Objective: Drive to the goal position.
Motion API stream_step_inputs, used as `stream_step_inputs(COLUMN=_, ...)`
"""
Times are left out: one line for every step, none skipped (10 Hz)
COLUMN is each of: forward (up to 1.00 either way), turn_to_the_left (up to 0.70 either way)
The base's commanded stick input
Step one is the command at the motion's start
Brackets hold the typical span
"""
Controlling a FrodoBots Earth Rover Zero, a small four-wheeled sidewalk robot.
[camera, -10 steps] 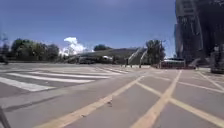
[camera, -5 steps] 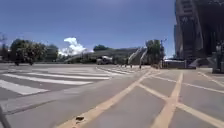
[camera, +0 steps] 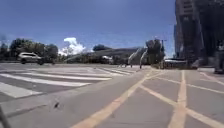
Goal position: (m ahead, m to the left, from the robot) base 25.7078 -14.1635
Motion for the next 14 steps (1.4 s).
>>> stream_step_inputs(forward=0.45, turn_to_the_left=0.00)
stream_step_inputs(forward=0.45, turn_to_the_left=0.00)
stream_step_inputs(forward=0.45, turn_to_the_left=0.00)
stream_step_inputs(forward=0.45, turn_to_the_left=0.00)
stream_step_inputs(forward=0.45, turn_to_the_left=0.00)
stream_step_inputs(forward=0.45, turn_to_the_left=-0.01)
stream_step_inputs(forward=0.45, turn_to_the_left=-0.17)
stream_step_inputs(forward=0.45, turn_to_the_left=-0.25)
stream_step_inputs(forward=0.45, turn_to_the_left=-0.03)
stream_step_inputs(forward=0.45, turn_to_the_left=0.00)
stream_step_inputs(forward=0.45, turn_to_the_left=0.00)
stream_step_inputs(forward=0.45, turn_to_the_left=0.00)
stream_step_inputs(forward=0.45, turn_to_the_left=0.00)
stream_step_inputs(forward=0.45, turn_to_the_left=0.00)
